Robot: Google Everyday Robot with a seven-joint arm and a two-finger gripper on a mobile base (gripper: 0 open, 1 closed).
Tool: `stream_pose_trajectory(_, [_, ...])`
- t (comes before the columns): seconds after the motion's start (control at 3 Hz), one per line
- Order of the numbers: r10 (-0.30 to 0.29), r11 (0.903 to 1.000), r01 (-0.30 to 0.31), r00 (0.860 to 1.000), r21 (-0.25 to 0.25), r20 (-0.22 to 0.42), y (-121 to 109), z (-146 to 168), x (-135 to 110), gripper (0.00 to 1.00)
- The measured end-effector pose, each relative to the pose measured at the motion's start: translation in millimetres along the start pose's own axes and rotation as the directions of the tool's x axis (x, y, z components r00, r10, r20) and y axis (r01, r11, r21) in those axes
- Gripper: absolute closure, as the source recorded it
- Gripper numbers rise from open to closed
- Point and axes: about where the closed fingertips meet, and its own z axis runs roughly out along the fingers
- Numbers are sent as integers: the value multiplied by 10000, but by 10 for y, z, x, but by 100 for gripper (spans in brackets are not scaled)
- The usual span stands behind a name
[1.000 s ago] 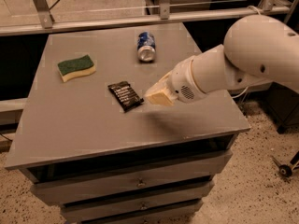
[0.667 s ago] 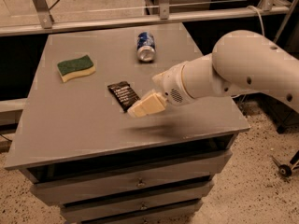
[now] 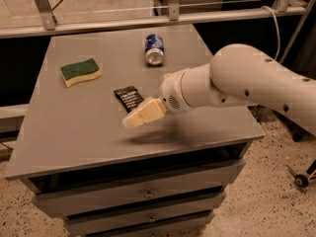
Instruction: Move rxbar chocolate near sponge
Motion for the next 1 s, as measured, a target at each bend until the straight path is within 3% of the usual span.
stream_pose_trajectory(0.33, [-24,10000,24,9999,-32,155,-5,260,-64,13])
stream_pose_trajectory(0.67, [-71,10000,71,9999,19,112,-12,381,-50,35])
stream_pose_trajectory(1.0, [-50,9996,48,10000,262,75,-49,389,-15,66])
